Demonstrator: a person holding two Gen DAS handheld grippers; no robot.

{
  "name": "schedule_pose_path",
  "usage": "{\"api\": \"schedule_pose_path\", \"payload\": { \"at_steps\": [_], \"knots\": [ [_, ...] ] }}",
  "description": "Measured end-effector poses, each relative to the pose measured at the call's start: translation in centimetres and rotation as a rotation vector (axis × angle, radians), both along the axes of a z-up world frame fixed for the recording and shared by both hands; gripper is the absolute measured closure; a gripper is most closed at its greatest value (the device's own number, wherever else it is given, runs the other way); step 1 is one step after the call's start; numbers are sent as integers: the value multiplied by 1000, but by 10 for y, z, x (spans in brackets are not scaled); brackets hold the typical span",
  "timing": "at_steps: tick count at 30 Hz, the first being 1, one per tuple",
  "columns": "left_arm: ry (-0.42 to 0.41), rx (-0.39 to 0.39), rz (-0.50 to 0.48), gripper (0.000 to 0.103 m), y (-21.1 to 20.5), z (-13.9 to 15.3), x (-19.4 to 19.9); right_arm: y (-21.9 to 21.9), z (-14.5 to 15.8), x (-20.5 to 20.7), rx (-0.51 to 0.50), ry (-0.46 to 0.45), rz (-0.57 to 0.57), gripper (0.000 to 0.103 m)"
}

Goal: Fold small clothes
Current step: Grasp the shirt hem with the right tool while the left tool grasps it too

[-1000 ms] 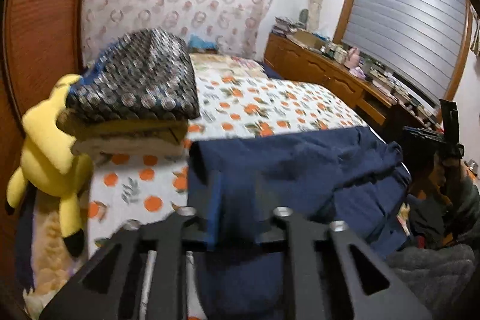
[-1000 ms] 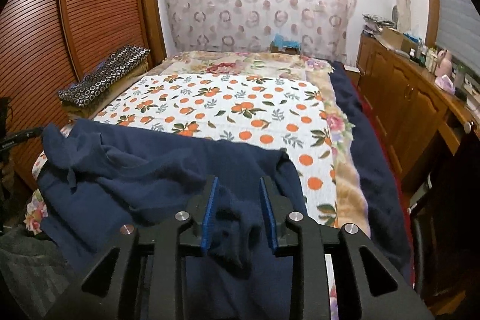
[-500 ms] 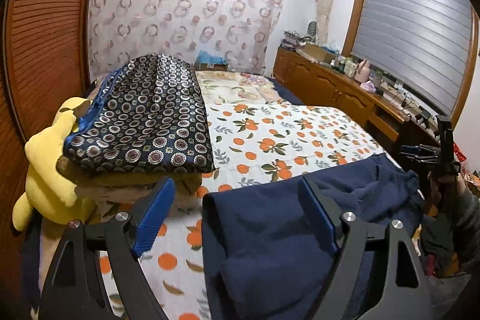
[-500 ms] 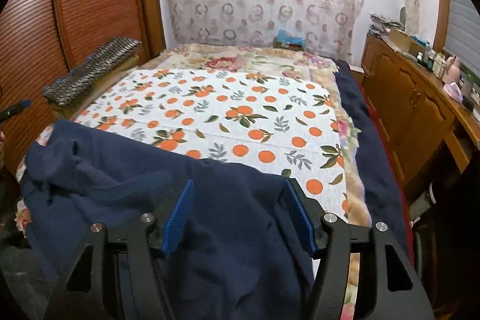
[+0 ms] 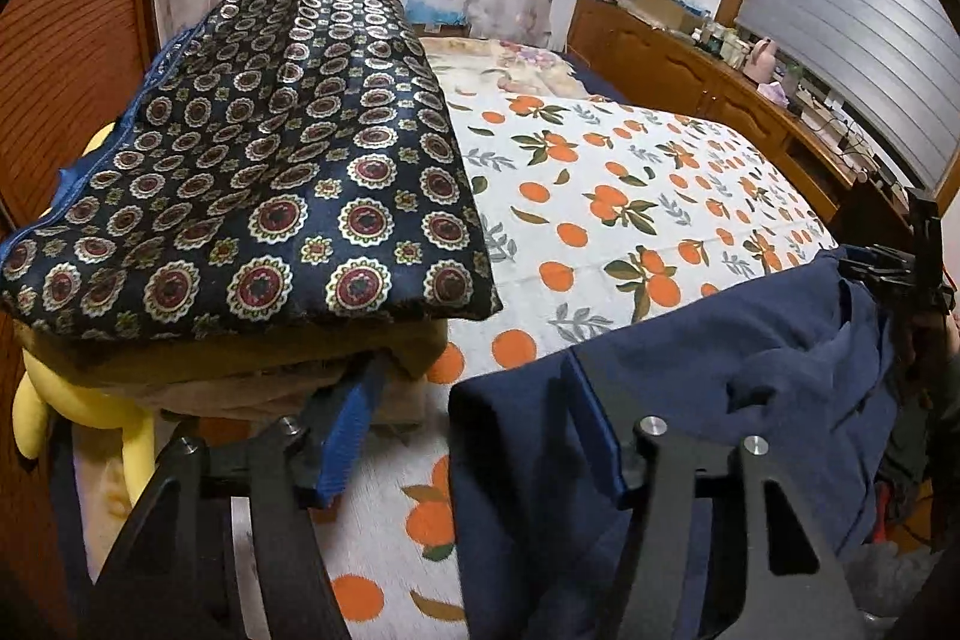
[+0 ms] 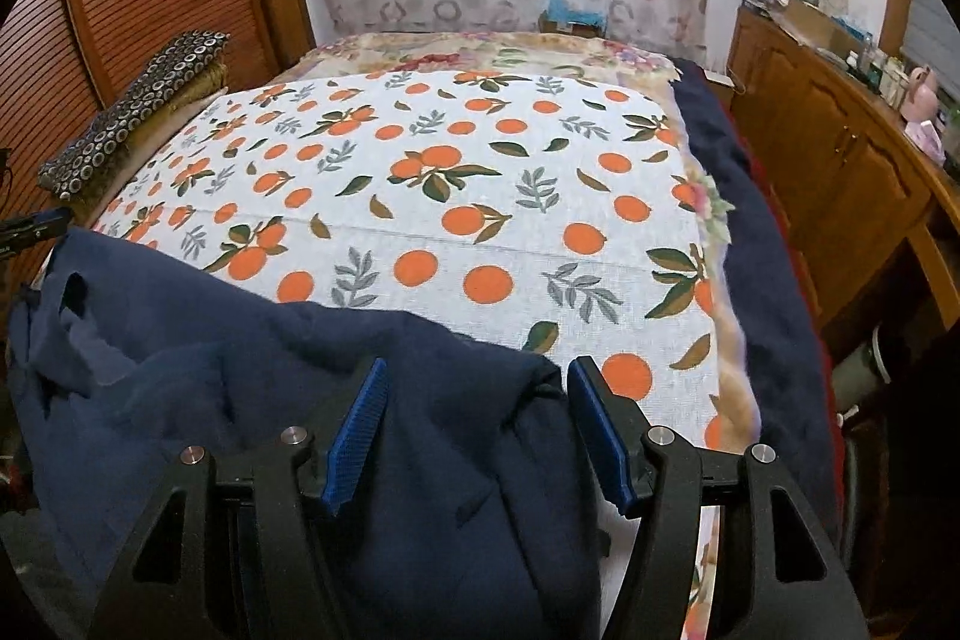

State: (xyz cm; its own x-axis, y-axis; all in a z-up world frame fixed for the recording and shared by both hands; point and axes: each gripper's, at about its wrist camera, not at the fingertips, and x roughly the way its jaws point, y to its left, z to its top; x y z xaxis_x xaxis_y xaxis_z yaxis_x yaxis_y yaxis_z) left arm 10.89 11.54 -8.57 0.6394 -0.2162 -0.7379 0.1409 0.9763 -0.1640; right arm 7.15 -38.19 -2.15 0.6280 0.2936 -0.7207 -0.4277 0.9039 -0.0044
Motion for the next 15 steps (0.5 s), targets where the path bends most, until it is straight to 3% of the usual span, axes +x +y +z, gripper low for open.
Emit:
{"api": "schedule_pose_path", "payload": {
  "at_steps": [6,9,15],
  "knots": [
    [24,30,-24,40,-9,-6,2,3,-1,5,-23,0,4,39],
    [32,24,-25,42,-10,-9,4,2,-3,8,-30,-7,-8,33],
    [40,16,-34,45,-11,-15,2,-1,-8,9,-5,15,-9,31]
  ]
}}
